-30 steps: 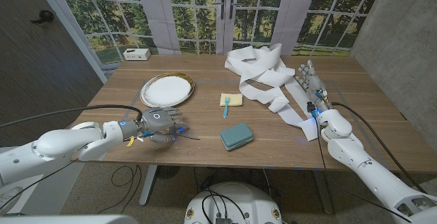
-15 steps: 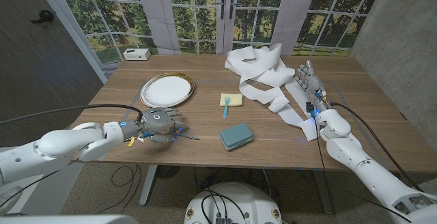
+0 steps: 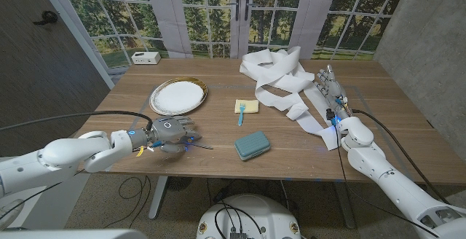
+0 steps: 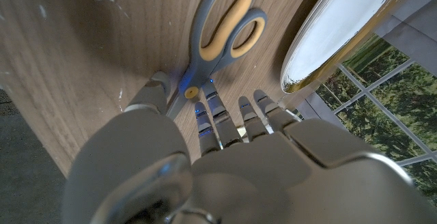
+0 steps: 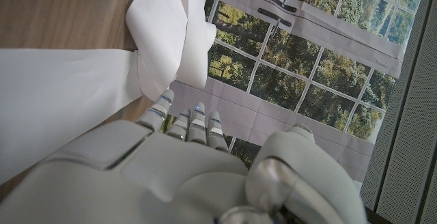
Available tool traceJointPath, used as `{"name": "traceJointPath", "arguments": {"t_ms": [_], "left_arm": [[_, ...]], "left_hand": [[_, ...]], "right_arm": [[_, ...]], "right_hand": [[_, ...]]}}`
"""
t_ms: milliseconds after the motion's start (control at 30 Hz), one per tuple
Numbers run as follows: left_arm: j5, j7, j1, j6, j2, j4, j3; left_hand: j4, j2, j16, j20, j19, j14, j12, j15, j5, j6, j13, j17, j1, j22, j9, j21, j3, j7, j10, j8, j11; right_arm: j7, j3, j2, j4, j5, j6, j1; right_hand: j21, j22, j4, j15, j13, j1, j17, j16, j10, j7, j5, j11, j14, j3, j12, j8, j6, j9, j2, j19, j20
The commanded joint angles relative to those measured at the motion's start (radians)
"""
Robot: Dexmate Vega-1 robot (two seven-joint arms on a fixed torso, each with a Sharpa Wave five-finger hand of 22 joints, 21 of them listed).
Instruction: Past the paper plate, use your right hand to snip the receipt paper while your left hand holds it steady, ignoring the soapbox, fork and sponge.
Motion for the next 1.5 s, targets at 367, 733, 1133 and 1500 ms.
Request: {"name": "traceJointPath", "arguments": {"t_ms": [367,733,1133,1500], "left_arm": [[-0.004,-0.004,-0.036,0.007,0.015,-0.006,0.054],[-0.008,-0.009,-0.043,0.015,0.019,-0.005,0.066],[0.002,-0.003,-0.046,0.027,0.021,-0.006,0.077],[0.026,-0.013,-0.056,0.023,0.016,-0.001,0.094]], "left_hand": [[-0.010,0.020,0.001,0.001,0.003,0.019,0.011,-0.130,0.015,0.015,0.007,0.004,0.052,0.002,0.001,-0.001,0.014,-0.005,0.031,0.003,-0.011],[-0.020,0.017,0.004,0.002,0.003,0.035,0.025,-0.141,0.028,0.016,0.016,0.004,0.110,0.002,0.001,-0.002,0.030,-0.009,0.072,0.003,-0.029],[-0.010,0.022,0.016,0.010,0.010,0.124,0.106,-0.165,0.049,0.032,0.073,0.015,0.175,0.003,0.001,0.001,0.025,-0.006,0.144,-0.001,-0.042],[-0.009,0.025,0.016,0.022,0.003,0.137,0.132,-0.170,0.055,0.020,0.098,0.021,0.196,0.004,0.001,-0.001,0.018,-0.010,0.141,-0.010,-0.043]], "right_arm": [[-0.002,-0.002,0.003,0.005,-0.002,0.005,0.000],[-0.004,-0.003,0.011,0.015,0.002,0.002,0.006],[-0.005,-0.004,0.018,0.022,0.002,0.009,0.008],[-0.005,-0.001,0.023,0.029,0.010,0.011,0.005]], "right_hand": [[-0.001,0.006,0.001,-0.003,0.003,0.004,0.003,0.003,0.006,0.001,-0.004,0.000,0.001,0.004,-0.001,0.000,0.006,0.004,0.004,0.000,0.006],[-0.001,0.006,0.001,-0.004,0.003,0.007,0.003,0.003,0.007,0.001,-0.005,0.001,0.001,0.008,-0.001,0.000,0.007,0.004,0.007,-0.001,0.006],[-0.001,0.006,0.000,-0.003,0.003,0.011,0.002,0.003,0.006,0.002,-0.005,0.001,0.001,0.012,-0.002,-0.001,0.005,0.004,0.008,-0.001,0.006],[-0.001,0.006,0.000,-0.002,0.003,0.012,0.002,0.002,0.005,0.000,-0.006,0.001,0.001,0.015,-0.002,-0.001,0.005,0.004,0.008,-0.002,0.006]]}}
